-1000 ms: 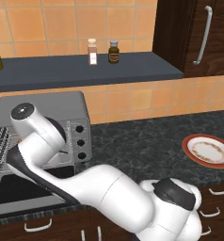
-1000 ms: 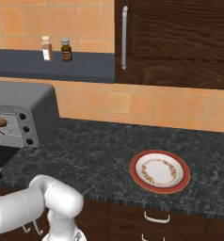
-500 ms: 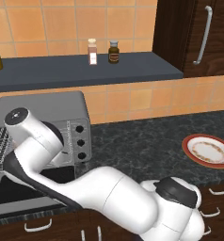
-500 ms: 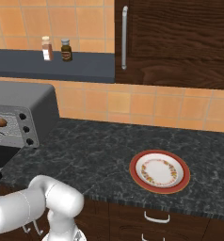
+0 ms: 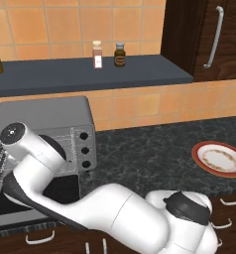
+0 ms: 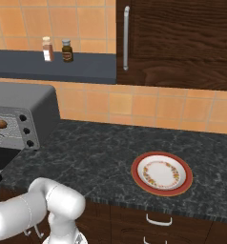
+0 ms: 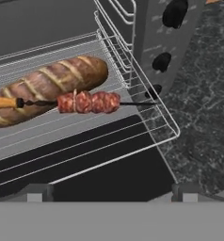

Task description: Pick up the kebab skewer and baguette bread, and place them inside the toaster oven. Close the toaster oven door and start by setting the timer.

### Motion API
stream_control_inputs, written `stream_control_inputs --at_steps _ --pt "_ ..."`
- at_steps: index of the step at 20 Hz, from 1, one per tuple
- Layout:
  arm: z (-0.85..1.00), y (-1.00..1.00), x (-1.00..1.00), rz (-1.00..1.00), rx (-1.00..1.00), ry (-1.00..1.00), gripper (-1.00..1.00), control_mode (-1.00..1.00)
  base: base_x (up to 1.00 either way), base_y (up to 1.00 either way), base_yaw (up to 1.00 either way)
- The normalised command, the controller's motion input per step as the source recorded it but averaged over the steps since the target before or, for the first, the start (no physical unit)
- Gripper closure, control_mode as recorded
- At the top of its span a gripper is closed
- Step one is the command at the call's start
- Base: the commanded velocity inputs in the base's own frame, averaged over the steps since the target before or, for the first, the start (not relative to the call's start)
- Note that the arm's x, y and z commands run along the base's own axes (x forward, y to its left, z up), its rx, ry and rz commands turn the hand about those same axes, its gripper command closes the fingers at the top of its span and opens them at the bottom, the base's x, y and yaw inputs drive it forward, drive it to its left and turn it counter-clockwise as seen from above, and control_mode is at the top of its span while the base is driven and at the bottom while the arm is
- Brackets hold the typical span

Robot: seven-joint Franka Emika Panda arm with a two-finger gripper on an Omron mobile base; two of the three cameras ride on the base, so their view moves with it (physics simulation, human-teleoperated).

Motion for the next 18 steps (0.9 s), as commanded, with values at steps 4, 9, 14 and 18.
stream_control_inputs --at_steps 4,9,14,18 --pt "-0.02 -0.31 -0.01 0.22 -0.02 -0.06 -1.0 -1.0 0.0 0.0 0.0" --pt "-0.19 -0.16 -0.01 0.13 -0.01 -0.15 -1.0 -1.0 0.0 0.0 0.0" --pt "-0.19 -0.07 -0.05 0.09 0.0 -0.15 -1.0 -1.0 0.0 0.0 0.0" --pt "-0.08 -0.04 -0.04 0.12 0.0 -0.04 -1.0 -1.0 0.0 0.0 0.0"
